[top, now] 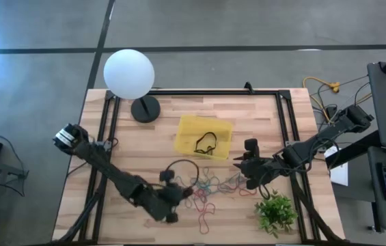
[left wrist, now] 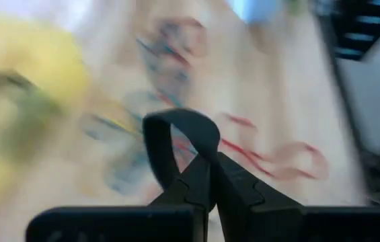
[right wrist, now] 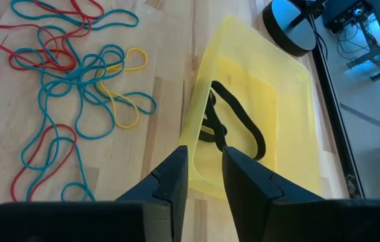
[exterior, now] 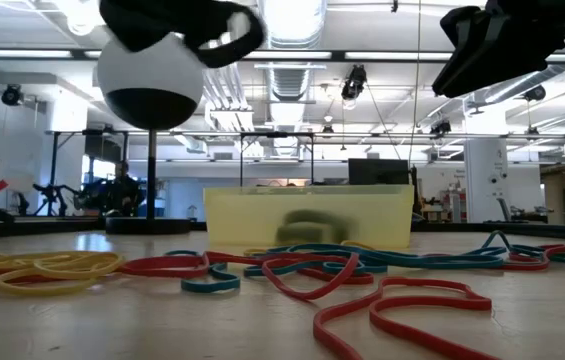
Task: Pick and place rubber bands into bin
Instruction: Put the black rubber band into the yellow bin
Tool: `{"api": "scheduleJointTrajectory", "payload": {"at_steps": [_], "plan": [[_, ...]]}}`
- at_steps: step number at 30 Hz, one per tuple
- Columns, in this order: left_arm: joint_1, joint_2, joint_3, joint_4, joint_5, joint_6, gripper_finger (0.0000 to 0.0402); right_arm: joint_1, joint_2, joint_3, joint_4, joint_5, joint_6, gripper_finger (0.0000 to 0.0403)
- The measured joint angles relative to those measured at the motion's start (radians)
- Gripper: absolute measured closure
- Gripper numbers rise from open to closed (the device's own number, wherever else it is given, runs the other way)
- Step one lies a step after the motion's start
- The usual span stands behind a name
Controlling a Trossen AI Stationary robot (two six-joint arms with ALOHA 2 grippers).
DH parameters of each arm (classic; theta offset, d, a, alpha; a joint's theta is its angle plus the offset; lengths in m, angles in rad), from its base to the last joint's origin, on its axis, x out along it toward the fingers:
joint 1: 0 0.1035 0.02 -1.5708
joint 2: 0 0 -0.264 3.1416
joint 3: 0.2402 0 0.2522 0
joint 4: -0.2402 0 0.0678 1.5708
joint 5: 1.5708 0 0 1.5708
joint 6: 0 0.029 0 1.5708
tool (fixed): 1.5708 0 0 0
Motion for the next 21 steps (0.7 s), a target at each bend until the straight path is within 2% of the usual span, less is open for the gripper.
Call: {"api": "scheduleJointTrajectory", "payload": {"at_steps": [3,7,13,21], "plan": [[0.073,-0.017,0.0,0.025,-0.071,0.135,0.0401,0.0,0.0,0.0,0.0,0.0,0.0,0.0324],[0.185,-0.017,-0.001,0.104,-0.077,0.262,0.0401,0.0,0.0,0.0,0.0,0.0,0.0,0.0329],[0.333,-0.015,-0.002,0.125,-0.065,0.269,0.0401,0.0,0.0,-0.011,0.0,0.0,0.0,0.0328],[0.479,-0.001,-0.006,0.124,0.055,0.237,0.0401,-0.001,0.0,-0.03,0.001,0.001,-0.011,0.0331]]}}
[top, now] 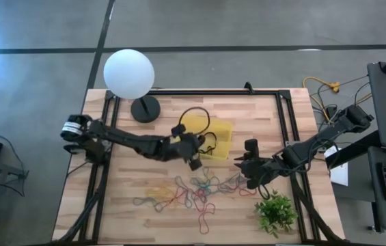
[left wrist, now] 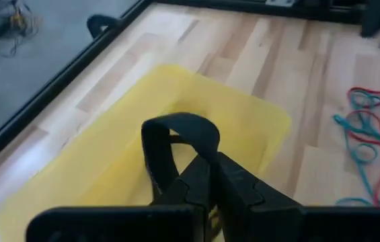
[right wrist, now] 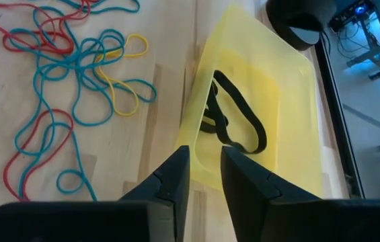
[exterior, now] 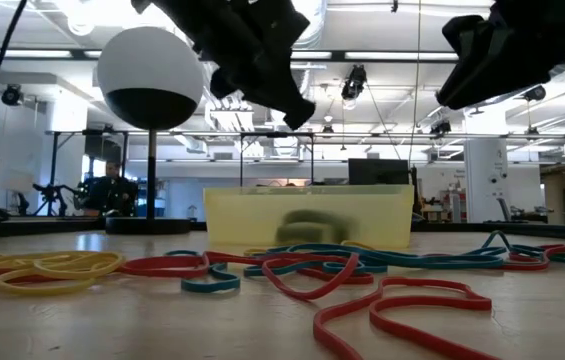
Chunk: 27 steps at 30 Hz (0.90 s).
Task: Pick and place rubber bands into bin
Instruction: Put the black rubber band into the yellow bin, then put the blue rubber band into the yellow bin
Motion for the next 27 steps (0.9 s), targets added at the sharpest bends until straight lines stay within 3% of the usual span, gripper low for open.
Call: {"api": "scheduleJointTrajectory", "payload": {"at_steps": [3,16,27], "plan": [[0.037,0.018,0.002,0.007,0.054,0.005,0.0401,0.0,0.0,-0.005,0.001,0.0,0.0,0.0335],[0.066,0.083,0.003,0.018,0.06,0.029,0.0398,0.0,-0.001,-0.017,0.0,0.002,-0.006,0.033],[0.067,0.084,0.003,0.012,0.055,0.029,0.03,0.0,-0.001,-0.017,0.002,0.003,-0.006,0.0339]]}}
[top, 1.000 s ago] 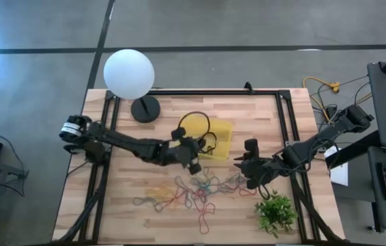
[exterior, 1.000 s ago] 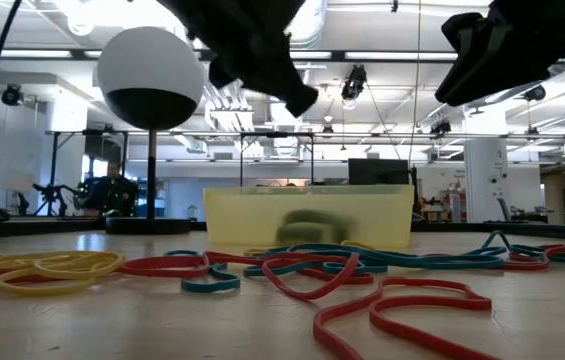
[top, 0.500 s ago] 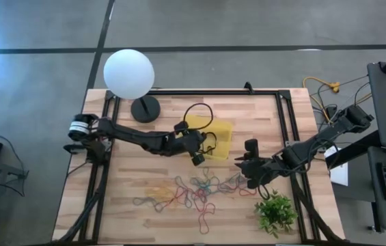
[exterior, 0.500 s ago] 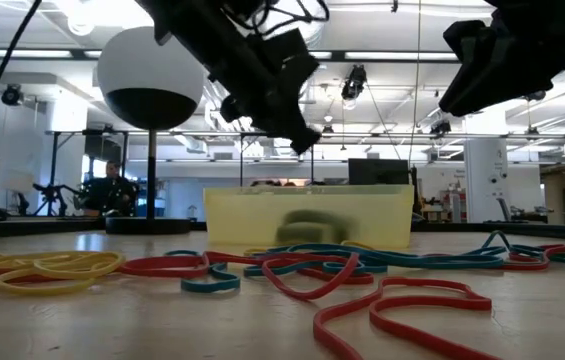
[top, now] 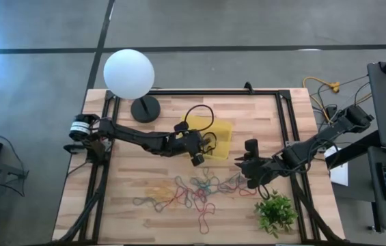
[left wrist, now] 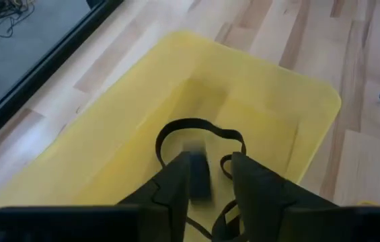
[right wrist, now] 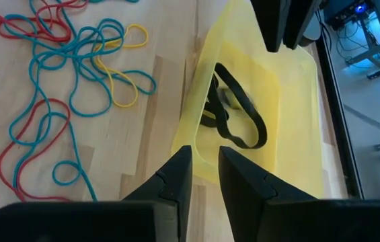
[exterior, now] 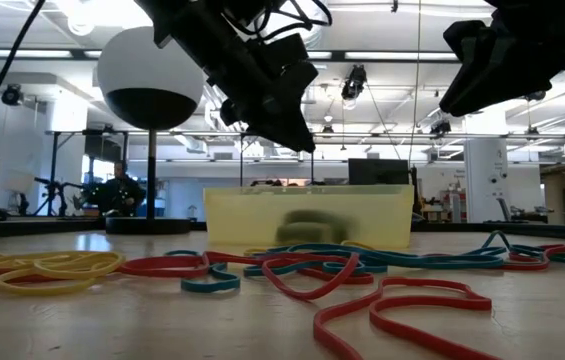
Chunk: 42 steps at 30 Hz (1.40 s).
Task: Pick and place rubber bands into bin
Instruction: Put the blue rubber band into the yellow bin
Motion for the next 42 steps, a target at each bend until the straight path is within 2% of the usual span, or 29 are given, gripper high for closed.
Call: {"api": "scheduleJointTrajectory", "payload": {"at_steps": [6,11,14,19,25,27,29,34,37,42], "plan": [[-0.008,-0.028,0.0,-0.004,0.001,0.034,0.0284,-0.001,0.0,0.0,0.02,0.0,0.001,0.0339],[-0.052,-0.11,0.001,-0.102,0.013,0.033,0.0283,-0.001,0.0,0.0,0.035,-0.023,0.014,0.0342],[-0.107,-0.163,0.0,-0.179,0.015,0.015,0.0283,-0.011,0.0,0.0,0.035,-0.146,0.006,0.0342],[-0.232,-0.199,-0.001,-0.22,0.011,-0.005,0.0283,-0.073,0.0,0.0,0.028,-0.383,0.003,0.0342],[-0.389,-0.188,-0.012,-0.212,-0.018,-0.034,0.0283,-0.139,0.009,-0.026,0.028,-0.451,-0.044,0.0342],[-0.446,-0.183,-0.03,-0.209,-0.069,-0.056,0.0283,-0.158,0.026,-0.045,0.028,-0.48,-0.049,0.0342],[-0.499,-0.18,-0.055,-0.176,-0.162,-0.074,0.0283,-0.171,0.053,-0.06,0.028,-0.5,-0.048,0.0342],[-0.6,-0.179,-0.116,-0.176,-0.356,-0.15,0.0283,-0.178,0.136,-0.071,0.039,-0.502,-0.039,0.0332],[-0.626,-0.179,-0.136,-0.175,-0.392,-0.206,0.0283,-0.179,0.185,-0.063,0.044,-0.503,-0.026,0.0318],[-0.631,-0.179,-0.14,-0.17,-0.393,-0.215,0.0283,-0.182,0.261,-0.039,0.054,-0.502,-0.022,0.0292]]}}
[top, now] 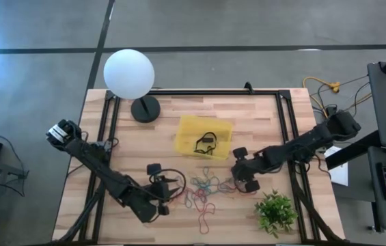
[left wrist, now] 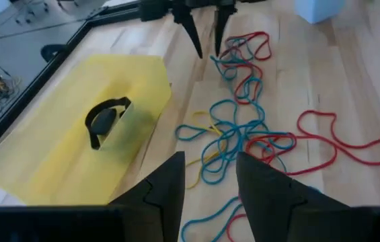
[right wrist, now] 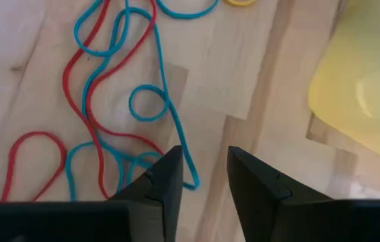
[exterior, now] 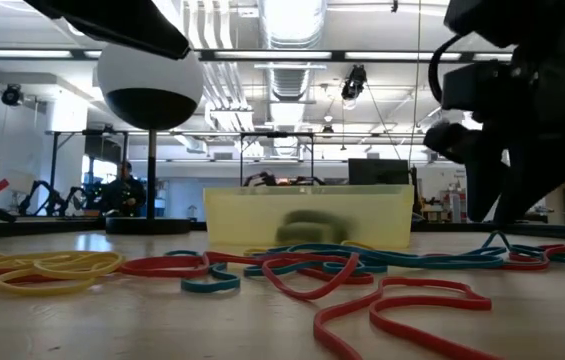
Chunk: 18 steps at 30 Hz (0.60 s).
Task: Pick and place rubber bands into bin
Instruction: Put the blue rubber band into the yellow bin
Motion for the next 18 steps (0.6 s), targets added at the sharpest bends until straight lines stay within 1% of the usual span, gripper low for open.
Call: {"api": "scheduleJointTrajectory", "payload": {"at_steps": [5,9,14,18], "plan": [[0.0,0.0,0.0,0.004,0.0,0.001,0.0283,-0.006,0.039,0.007,-0.004,-0.024,0.02,0.0276],[0.0,0.0,-0.002,0.004,0.0,0.0,0.0283,-0.023,0.054,0.007,-0.011,-0.034,0.036,0.0274],[0.0,0.0,-0.002,0.005,0.0,0.0,0.0283,-0.046,0.068,0.007,-0.01,-0.033,0.039,0.0285],[0.0,0.0,-0.004,0.004,0.0,0.0,0.0283,-0.056,0.084,0.007,-0.011,-0.033,0.03,0.0304]]}}
